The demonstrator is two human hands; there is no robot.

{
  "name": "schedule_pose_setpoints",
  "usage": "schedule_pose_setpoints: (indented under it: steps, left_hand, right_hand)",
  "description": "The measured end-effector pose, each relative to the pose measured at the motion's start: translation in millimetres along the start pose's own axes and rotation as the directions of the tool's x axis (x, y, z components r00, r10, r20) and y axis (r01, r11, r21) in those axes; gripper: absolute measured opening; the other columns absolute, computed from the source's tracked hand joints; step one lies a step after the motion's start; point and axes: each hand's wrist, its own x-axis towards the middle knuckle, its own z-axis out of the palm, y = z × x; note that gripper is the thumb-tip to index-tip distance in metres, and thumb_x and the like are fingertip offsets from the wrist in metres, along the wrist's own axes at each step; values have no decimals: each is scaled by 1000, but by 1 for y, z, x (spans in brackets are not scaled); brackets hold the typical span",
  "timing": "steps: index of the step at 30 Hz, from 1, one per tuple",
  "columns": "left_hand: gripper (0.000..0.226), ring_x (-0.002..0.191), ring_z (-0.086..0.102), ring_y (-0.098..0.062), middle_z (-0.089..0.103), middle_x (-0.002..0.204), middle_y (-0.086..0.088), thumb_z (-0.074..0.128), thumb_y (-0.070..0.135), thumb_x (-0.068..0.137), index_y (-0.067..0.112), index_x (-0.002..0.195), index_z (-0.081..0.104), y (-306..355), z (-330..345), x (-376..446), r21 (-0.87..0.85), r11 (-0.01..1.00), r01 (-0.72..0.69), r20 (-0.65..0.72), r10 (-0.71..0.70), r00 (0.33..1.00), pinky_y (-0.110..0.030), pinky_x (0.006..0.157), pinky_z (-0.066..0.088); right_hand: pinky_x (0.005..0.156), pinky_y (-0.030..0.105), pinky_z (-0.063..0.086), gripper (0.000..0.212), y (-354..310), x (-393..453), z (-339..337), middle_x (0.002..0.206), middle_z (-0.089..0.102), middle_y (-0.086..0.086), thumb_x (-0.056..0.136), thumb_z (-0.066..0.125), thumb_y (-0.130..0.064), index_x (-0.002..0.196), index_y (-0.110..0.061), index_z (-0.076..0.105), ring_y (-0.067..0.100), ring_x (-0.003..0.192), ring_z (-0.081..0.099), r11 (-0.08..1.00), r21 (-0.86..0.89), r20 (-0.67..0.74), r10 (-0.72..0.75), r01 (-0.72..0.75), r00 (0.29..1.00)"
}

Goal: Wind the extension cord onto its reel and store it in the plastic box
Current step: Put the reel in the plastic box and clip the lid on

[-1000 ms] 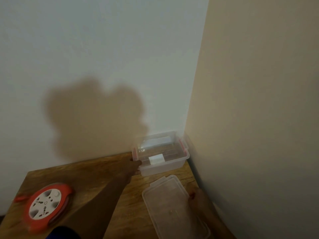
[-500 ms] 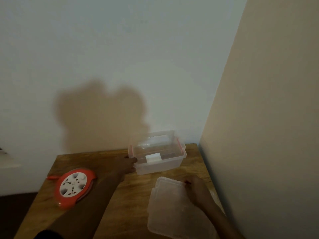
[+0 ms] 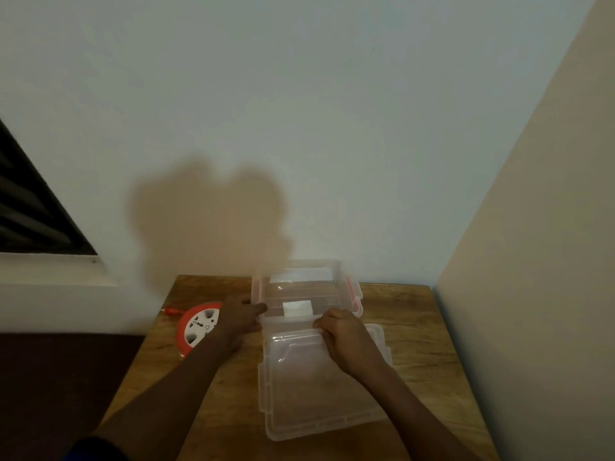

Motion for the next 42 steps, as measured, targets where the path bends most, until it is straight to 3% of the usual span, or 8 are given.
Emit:
schedule_pose_setpoints:
  steps: [4,7,11,14,21,30,39,42]
  left_hand:
    - [38,96,73,-30,72,119,-17,74,10,91,2,127,64,-12,-15,-3,-19,1000,10,30,-9,1000,-29,62,61]
    - [37,77,70,-17,72,95,-4,73,10,91,4,127,64,-20,-20,-5,-31,999,8,49,-7,999,-19,48,55]
    - [35,71,65,-19,66,89,-10,70,3,92,-5,125,62,-30,-19,-2,-86,995,46,66,-40,997,-31,56,59]
    - [34,93,71,-31,68,106,-15,72,2,91,-2,124,63,-37,-19,1,-83,996,11,97,-3,995,-43,79,65]
    - [42,107,69,-35,67,125,-17,71,7,93,4,133,60,-38,-21,8,-145,988,56,136,-36,990,-47,89,63]
    - [35,101,68,-28,66,120,-11,70,12,95,7,129,62,-43,-20,8,-146,989,18,143,4,990,-38,82,63]
    - [33,88,67,-19,65,115,-8,71,15,95,7,126,63,-46,-17,2,-115,993,-33,73,42,996,-23,58,59]
    - [36,97,70,-27,66,116,-11,68,19,97,4,130,62,-52,-15,0,-120,992,-46,39,51,998,-36,74,65]
  right_hand:
    - [90,28,48,24,-20,8,14,109,68,-1,96,55,-14,111,-18,73,16,100,58,1000,-11,17,-10,10,1000]
    - [91,28,48,24,-30,5,26,111,67,-1,96,55,-16,113,-19,72,15,102,57,1000,-27,52,4,-2,999]
    - [88,28,50,25,-37,1,42,112,68,-1,94,57,-14,113,-20,72,15,98,60,996,-91,106,31,-21,994]
    - [86,30,50,26,-38,-4,51,112,68,-2,94,55,-15,114,-22,71,15,96,59,990,-133,141,74,-55,987]
    - [88,31,51,30,-36,-11,68,114,67,-2,93,54,-13,117,-21,69,16,102,59,970,-228,222,135,-83,966]
    - [83,32,51,28,-34,-16,87,109,67,2,93,53,-14,116,-18,69,20,98,62,950,-304,248,149,-70,957]
    - [82,35,51,29,-28,-18,100,110,65,5,91,56,-10,119,-15,64,23,98,58,925,-377,299,168,-45,939]
    - [85,36,50,31,-24,-19,103,113,65,6,91,57,-9,120,-14,63,25,101,58,920,-390,303,165,-36,938]
